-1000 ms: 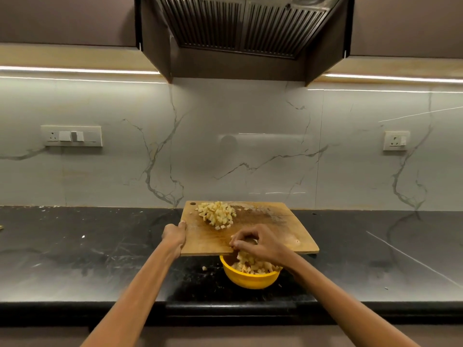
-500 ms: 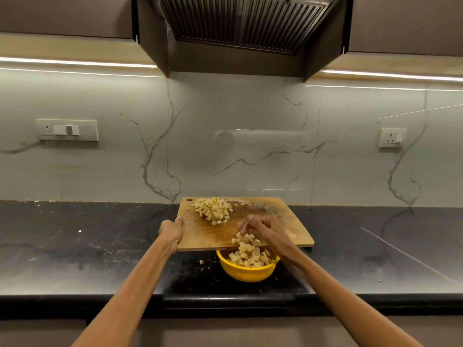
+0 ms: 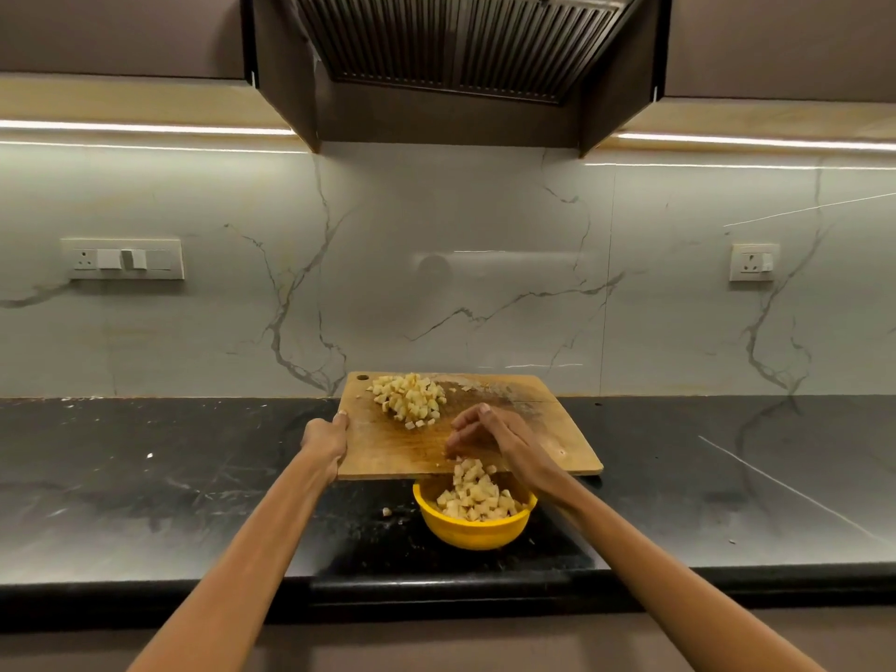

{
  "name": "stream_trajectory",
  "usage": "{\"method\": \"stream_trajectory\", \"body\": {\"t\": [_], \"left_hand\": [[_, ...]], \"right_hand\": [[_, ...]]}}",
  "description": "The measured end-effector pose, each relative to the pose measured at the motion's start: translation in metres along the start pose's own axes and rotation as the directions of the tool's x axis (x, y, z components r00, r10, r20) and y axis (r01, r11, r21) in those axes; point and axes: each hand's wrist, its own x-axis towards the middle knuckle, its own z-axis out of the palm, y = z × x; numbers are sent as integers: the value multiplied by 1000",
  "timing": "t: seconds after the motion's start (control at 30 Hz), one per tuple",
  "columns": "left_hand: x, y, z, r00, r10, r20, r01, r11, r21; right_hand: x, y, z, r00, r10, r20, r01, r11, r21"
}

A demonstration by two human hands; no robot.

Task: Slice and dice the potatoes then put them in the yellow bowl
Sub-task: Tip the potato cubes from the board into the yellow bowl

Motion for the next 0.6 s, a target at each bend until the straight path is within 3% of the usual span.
{"method": "stream_trajectory", "body": {"t": [0.1,0.23,0.37,0.47,0.6], "left_hand": [[3,1,2,1000,5,-13,-5,1000,-20],[7,2,0,1000,2,-10,-2,1000,-28],[9,1,-2,1000,-15,-23,14,999,-47],[7,1,-3,1000,-23,-10,23,998,-58],[6,2,-6,1000,-17,-16,16,998,-65]], "right_hand": [[1,2,6,997,-35,68,48,981,-189],[-5,-5,-7,986,-45,163,62,993,-102],[-10,-10,-19,898,136,418,76,888,-454],[-9,-10,-20,910,162,381,120,777,-618],[-9,-21,-24,886,200,418,105,792,-601]]}}
